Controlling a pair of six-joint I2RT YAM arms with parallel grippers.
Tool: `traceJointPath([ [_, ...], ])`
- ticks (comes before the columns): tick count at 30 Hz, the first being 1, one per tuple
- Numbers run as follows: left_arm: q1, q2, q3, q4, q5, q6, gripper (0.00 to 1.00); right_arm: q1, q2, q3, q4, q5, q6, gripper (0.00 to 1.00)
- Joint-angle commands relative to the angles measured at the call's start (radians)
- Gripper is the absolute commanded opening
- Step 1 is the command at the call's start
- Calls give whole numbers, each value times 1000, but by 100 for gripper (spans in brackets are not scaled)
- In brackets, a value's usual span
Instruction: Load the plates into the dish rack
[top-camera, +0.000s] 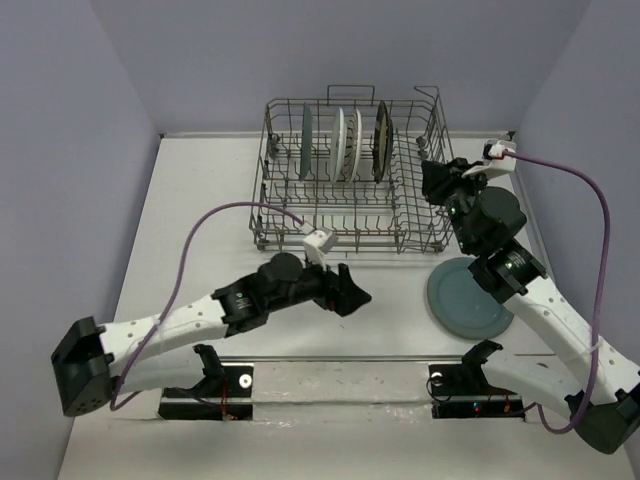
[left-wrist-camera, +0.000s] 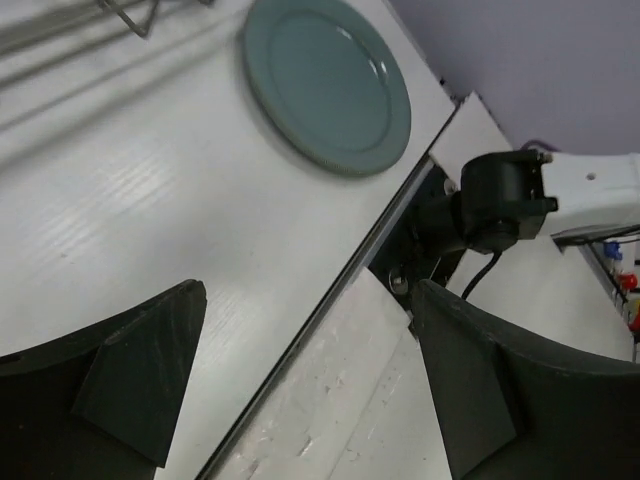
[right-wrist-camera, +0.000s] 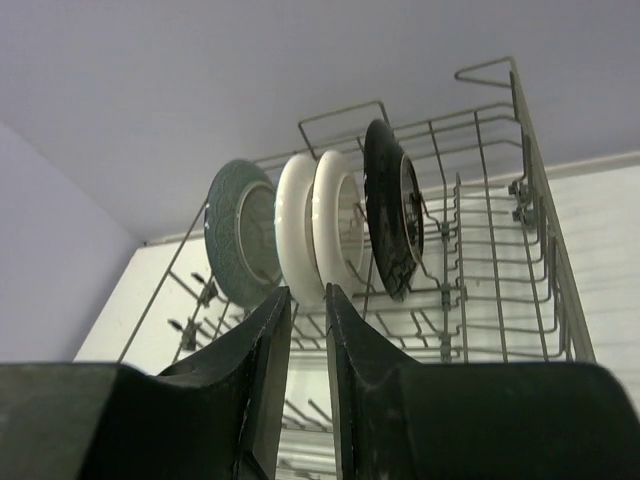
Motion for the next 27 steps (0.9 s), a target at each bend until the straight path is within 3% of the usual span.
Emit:
traceJointPath([
  [1, -141, 207, 100, 169, -159, -59, 91, -16, -75, 24, -157, -88, 17, 26],
  [3, -173, 322, 143, 205, -185, -94, 78, -25, -117, 49, -202, -79, 2, 26],
  [10, -235, 632, 318, 258, -212, -169, 63, -25, -207, 95, -270, -97, 15, 26],
  [16, -247, 819, 404, 350, -232, -267, 57, -25, -258, 100, -305, -123, 28, 26],
  [27, -246, 1006, 489, 419, -280, -340, 58, -25, -258, 77, -281, -218, 97, 26],
])
